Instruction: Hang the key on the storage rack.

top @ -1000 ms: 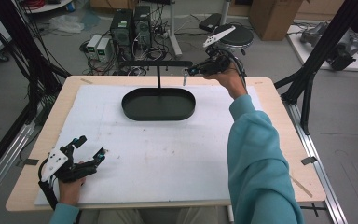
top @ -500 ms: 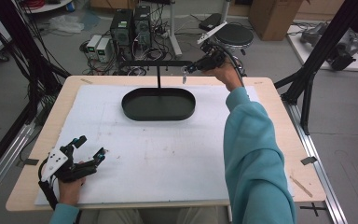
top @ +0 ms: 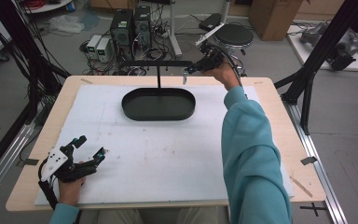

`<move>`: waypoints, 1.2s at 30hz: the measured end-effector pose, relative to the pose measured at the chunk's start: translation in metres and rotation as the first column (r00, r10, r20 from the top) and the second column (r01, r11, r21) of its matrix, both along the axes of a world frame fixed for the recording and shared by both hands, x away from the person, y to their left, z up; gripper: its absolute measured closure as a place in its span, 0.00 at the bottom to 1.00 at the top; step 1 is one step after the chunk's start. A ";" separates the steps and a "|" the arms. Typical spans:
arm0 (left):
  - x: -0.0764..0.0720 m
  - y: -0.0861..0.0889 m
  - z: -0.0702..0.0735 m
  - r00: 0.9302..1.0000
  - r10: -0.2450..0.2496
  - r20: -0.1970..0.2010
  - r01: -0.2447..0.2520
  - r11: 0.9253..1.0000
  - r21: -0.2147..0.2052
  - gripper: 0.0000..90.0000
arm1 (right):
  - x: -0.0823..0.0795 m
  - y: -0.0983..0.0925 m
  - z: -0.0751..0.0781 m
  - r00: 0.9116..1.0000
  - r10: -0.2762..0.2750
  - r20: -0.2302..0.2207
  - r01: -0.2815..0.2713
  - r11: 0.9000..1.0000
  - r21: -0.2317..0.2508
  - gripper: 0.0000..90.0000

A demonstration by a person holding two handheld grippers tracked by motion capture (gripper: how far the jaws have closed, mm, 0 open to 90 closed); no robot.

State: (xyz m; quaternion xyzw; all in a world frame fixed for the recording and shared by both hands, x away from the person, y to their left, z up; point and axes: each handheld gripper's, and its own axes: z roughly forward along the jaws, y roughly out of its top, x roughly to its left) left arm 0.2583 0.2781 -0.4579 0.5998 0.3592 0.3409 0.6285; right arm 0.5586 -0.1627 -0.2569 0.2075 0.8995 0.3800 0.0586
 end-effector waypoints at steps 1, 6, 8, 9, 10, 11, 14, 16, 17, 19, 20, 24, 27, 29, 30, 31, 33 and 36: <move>0.000 0.000 0.000 1.000 -0.001 -0.001 0.001 1.000 0.001 0.16 | 0.001 0.000 -0.001 1.000 -0.002 0.003 0.002 1.000 -0.002 0.99; 0.000 0.000 0.000 1.000 -0.001 -0.003 0.001 1.000 0.002 0.16 | 0.003 0.000 -0.002 1.000 -0.018 0.000 0.018 1.000 -0.009 0.99; 0.000 0.000 0.000 1.000 -0.002 -0.004 0.002 1.000 0.001 0.16 | 0.003 0.000 -0.004 1.000 -0.020 0.002 0.020 1.000 -0.013 0.99; 0.000 0.000 0.000 1.000 -0.001 -0.004 0.001 1.000 0.001 0.16 | 0.003 0.000 -0.004 1.000 -0.022 0.000 0.022 1.000 -0.015 0.99; 0.000 0.001 0.000 1.000 -0.003 -0.006 0.003 1.000 0.002 0.16 | 0.004 0.000 -0.004 1.000 -0.021 0.002 0.021 1.000 -0.012 0.99; 0.000 0.001 0.000 1.000 -0.003 -0.006 0.003 1.000 0.002 0.16 | 0.004 0.000 -0.004 1.000 -0.018 0.006 0.018 1.000 -0.010 0.99; 0.000 0.000 0.000 1.000 -0.002 -0.005 0.002 1.000 0.002 0.16 | 0.005 0.000 -0.003 1.000 -0.029 0.011 0.029 1.000 -0.006 0.99; 0.000 0.001 0.000 1.000 -0.003 -0.006 0.003 1.000 0.002 0.16 | 0.005 -0.001 -0.003 0.999 -0.034 0.008 0.034 0.999 -0.001 0.99; 0.000 0.000 0.000 1.000 -0.002 -0.006 0.002 1.000 0.001 0.16 | 0.005 -0.001 -0.003 0.999 -0.034 0.013 0.034 0.999 0.001 0.99; 0.000 0.000 0.000 1.000 -0.002 -0.006 0.002 1.000 0.001 0.16 | 0.006 -0.001 -0.004 0.999 -0.043 0.014 0.043 0.999 0.003 0.99; 0.000 0.000 0.000 1.000 -0.002 -0.006 0.002 1.000 0.002 0.16 | 0.006 -0.001 -0.004 0.999 -0.046 0.014 0.046 0.999 0.005 0.99; 0.000 0.000 0.000 1.000 -0.002 -0.006 0.002 1.000 0.001 0.16 | 0.007 -0.001 -0.004 0.998 -0.057 0.028 0.057 0.998 0.000 0.99; 0.000 0.000 0.000 1.000 -0.002 -0.006 0.002 1.000 0.003 0.16 | 0.008 0.000 -0.005 0.997 -0.069 0.029 0.069 0.998 0.006 0.99; 0.000 0.000 0.000 1.000 -0.002 -0.006 0.002 1.000 0.002 0.16 | 0.009 0.000 -0.005 0.997 -0.072 0.034 0.072 0.997 0.006 0.99; 0.000 0.000 0.000 1.000 -0.002 -0.006 0.002 1.000 0.002 0.16 | 0.009 0.000 -0.005 0.997 -0.072 0.034 0.072 0.997 0.006 0.99; 0.000 0.000 0.000 1.000 -0.002 -0.006 0.002 1.000 0.002 0.16 | 0.009 0.001 -0.006 0.996 -0.080 0.038 0.080 0.997 0.007 0.99; 0.000 0.000 0.000 1.000 -0.002 -0.006 0.002 1.000 0.003 0.16 | 0.010 0.001 -0.007 0.995 -0.087 0.040 0.086 0.996 0.006 0.99; 0.000 0.000 0.000 1.000 -0.002 -0.005 0.002 1.000 0.001 0.16 | 0.011 0.001 -0.007 0.994 -0.100 0.045 0.100 0.995 0.009 0.99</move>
